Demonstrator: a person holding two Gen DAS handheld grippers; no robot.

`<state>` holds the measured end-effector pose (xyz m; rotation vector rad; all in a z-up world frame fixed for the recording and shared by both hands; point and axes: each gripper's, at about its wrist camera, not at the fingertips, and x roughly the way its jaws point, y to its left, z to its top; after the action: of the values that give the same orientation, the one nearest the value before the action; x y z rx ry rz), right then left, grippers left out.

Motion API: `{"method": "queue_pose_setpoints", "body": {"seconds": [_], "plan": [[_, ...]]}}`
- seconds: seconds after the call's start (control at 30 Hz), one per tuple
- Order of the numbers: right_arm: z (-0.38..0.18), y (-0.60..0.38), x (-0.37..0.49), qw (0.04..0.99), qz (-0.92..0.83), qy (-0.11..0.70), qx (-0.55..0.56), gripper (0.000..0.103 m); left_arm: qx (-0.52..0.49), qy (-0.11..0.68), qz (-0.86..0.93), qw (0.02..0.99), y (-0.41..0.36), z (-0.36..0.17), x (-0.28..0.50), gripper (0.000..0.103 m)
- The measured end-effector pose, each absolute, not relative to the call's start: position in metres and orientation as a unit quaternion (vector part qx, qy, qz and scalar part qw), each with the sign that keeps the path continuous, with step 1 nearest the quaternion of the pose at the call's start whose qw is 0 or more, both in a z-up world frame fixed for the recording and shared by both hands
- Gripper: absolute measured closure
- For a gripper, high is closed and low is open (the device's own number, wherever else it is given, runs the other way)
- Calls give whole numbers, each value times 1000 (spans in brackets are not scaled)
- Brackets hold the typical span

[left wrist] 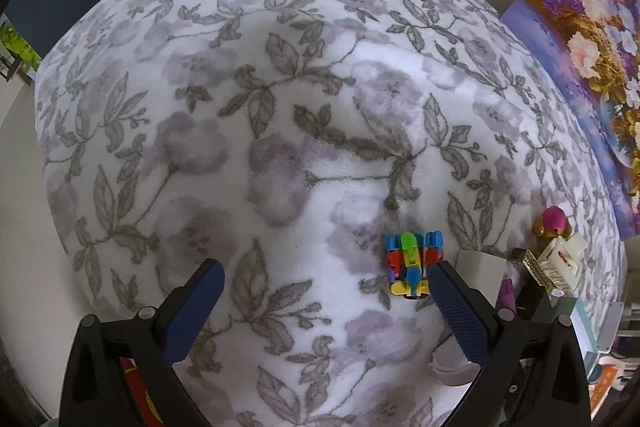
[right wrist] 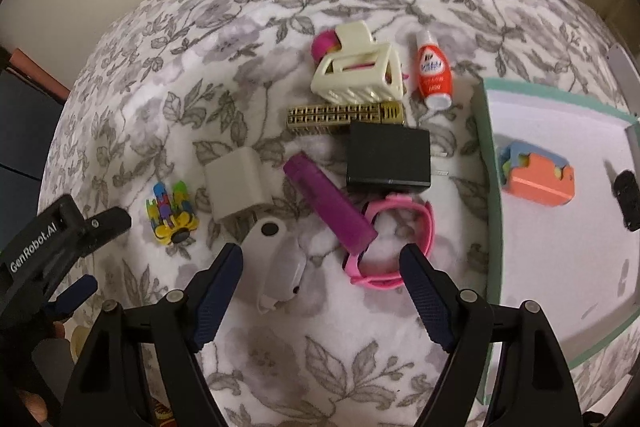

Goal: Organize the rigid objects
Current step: 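Move left tool to the colourful block toy while right tool reaches white watch, then grasp the block toy with left tool while right tool grasps white watch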

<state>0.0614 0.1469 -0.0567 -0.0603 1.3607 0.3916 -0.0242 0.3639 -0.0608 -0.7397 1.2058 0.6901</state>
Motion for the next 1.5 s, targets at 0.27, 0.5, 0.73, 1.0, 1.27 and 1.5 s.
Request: {"method": "queue_pose_setpoints", "body": {"seconds": [0.27,0.5,0.73,1.0,1.27,1.5], "plan": [[-60,152,58,752,200,629,-11,26,-345,549,300,700,365,-66,-24,0],[-67,160,58,736,224,638,16,34,-350,550,301,696,367,-69,-25,0],[-75,170,58,726,234,646,24,39,-354,555,297,691,367,-76,-22,0],[-83,180,56,724,237,648,21,45,-360,555,293,690,369,-80,-20,0],[-81,184,55,725,242,644,14,53,-361,556,272,698,367,-83,-9,0],[-79,176,56,721,244,648,24,53,-346,556,251,713,359,-83,5,1]]}}
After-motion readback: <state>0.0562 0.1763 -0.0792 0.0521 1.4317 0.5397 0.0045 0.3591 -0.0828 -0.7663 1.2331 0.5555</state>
